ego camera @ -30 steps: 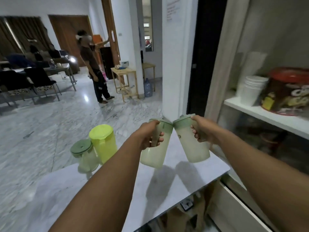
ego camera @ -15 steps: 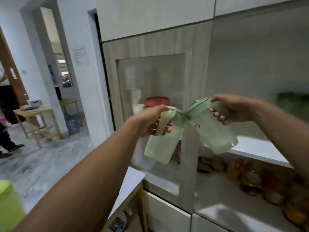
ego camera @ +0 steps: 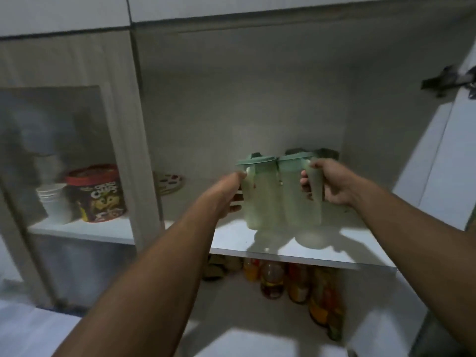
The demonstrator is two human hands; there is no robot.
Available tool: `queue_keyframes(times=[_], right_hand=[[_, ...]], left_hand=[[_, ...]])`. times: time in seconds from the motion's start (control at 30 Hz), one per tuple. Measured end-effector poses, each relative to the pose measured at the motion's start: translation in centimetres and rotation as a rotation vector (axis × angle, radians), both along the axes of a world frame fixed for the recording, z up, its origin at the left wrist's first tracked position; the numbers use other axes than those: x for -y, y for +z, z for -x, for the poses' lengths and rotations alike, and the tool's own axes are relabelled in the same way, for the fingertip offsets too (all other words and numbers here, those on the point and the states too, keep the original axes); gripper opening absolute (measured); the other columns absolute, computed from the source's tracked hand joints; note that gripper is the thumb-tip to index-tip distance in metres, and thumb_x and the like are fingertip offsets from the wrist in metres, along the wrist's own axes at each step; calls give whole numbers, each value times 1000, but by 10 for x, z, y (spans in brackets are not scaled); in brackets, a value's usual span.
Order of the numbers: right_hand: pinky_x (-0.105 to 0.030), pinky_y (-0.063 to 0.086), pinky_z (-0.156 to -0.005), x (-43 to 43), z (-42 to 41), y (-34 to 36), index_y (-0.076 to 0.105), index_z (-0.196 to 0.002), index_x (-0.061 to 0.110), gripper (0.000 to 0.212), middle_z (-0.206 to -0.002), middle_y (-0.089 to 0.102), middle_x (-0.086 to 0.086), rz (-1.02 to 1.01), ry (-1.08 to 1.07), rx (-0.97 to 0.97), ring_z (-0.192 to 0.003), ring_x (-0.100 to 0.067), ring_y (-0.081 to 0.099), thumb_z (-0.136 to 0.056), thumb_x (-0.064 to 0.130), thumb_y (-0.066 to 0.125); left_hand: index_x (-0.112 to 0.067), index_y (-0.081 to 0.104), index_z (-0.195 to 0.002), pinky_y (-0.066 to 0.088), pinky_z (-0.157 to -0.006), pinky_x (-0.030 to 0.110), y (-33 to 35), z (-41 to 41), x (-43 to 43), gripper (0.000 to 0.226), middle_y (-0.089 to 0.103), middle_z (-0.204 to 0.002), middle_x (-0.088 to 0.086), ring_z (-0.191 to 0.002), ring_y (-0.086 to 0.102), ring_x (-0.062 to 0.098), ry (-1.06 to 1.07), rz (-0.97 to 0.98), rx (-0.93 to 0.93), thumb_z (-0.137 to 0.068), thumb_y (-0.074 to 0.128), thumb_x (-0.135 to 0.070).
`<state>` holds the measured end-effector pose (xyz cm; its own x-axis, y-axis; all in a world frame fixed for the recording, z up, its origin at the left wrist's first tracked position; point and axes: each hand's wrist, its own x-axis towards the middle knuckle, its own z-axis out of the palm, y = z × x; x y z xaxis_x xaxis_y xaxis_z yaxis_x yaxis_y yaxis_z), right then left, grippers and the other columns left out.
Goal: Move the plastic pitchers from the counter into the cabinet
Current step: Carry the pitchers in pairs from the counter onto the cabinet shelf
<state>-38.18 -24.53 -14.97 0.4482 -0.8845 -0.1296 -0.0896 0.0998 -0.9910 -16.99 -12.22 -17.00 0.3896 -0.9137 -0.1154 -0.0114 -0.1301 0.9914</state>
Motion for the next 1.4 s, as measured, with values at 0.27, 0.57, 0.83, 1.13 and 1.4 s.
queue_keyframes(times=[0.27, 0.57, 0.83, 1.13, 1.4], right_hand=[[-45, 46, -86, 87, -38, -48, 70, -101, 15, 27, -98, 71, -7, -90, -16, 5, -96, -26, 62, -91, 27, 48], [-52, 46, -98, 180, -126, -68, 69, -105, 13, 23, -114, 70, -7, -96, 20, 4, -106, -27, 65, -93, 23, 53], [-53, 43, -100, 236, -172, -66, 64, -106, 16, 25, -122, 63, -7, -91, -87, -35, -114, -29, 57, -98, 37, 52], [-47, 50, -94, 248, -167, -62, 53, -124, 16, 54, -123, 60, -8, 17, -178, -251, -109, -27, 58, -93, 59, 46], [-37, 51, -75, 178, -127, -36, 57, -118, 10, 38, -93, 62, -9, 233, -151, -349, -73, -19, 60, -96, 41, 53]], left_hand=[[-18, 62, -103, 54, -87, 46, -34, -31, 112, 17, 67, -101, 6, -98, 63, 27, 42, -18, -51, -100, 47, -23], [-11, 64, -121, 55, -83, 40, -45, -127, 218, 32, 70, -118, 12, -105, 68, 32, 50, -129, 90, -98, 52, -29], [-1, 61, -126, 53, -82, 38, -31, -142, 285, 36, 65, -123, 20, -110, 65, 36, 92, -209, 569, -101, 42, -19], [-8, 52, -136, 45, -106, 49, -39, -139, 302, 55, 55, -137, 19, -124, 55, 39, 146, -220, 763, -97, 34, -42], [-13, 41, -150, 43, -105, 40, -10, -103, 231, 63, 47, -150, 14, -134, 50, 35, 94, -129, 894, -96, 47, -46]])
